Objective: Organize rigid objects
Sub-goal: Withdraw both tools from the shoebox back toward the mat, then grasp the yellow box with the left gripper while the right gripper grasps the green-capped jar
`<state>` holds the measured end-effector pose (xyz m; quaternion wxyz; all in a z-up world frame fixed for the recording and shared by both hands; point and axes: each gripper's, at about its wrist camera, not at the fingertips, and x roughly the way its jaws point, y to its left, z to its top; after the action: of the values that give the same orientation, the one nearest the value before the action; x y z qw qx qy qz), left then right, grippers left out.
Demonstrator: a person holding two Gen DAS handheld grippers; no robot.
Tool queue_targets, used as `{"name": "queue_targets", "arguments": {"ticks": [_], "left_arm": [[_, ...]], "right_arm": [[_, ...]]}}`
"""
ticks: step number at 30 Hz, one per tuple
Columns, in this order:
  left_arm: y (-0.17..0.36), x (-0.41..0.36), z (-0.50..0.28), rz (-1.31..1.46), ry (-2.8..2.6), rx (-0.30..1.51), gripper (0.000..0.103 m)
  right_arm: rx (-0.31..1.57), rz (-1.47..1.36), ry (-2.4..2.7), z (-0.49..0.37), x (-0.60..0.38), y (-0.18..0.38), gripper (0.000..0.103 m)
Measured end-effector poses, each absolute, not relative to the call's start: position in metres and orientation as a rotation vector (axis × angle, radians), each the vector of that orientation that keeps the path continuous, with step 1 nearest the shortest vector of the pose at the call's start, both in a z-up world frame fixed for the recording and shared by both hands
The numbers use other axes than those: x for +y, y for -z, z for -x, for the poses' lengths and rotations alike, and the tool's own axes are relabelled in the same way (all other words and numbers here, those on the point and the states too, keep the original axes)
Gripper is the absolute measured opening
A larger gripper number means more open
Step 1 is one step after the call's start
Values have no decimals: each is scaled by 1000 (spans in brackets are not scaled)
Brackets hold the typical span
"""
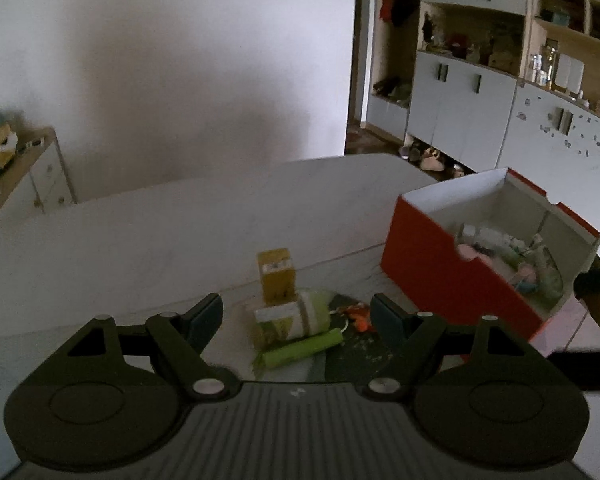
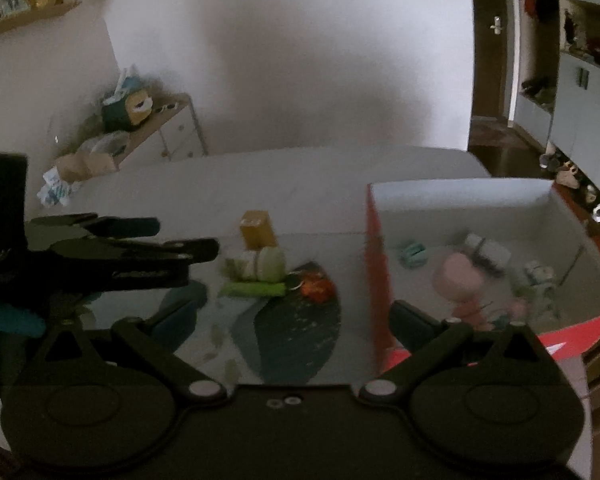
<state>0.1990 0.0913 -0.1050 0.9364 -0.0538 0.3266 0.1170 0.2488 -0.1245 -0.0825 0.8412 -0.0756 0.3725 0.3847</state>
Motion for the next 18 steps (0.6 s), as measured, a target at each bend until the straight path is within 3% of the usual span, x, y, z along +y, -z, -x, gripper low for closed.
{"name": "queue_targets", "arguments": {"ticks": [18], "left_arm": [[159, 126, -228, 179, -223, 777, 81]], "right_arm": [[869, 320, -809, -256, -60, 151, 97]]}}
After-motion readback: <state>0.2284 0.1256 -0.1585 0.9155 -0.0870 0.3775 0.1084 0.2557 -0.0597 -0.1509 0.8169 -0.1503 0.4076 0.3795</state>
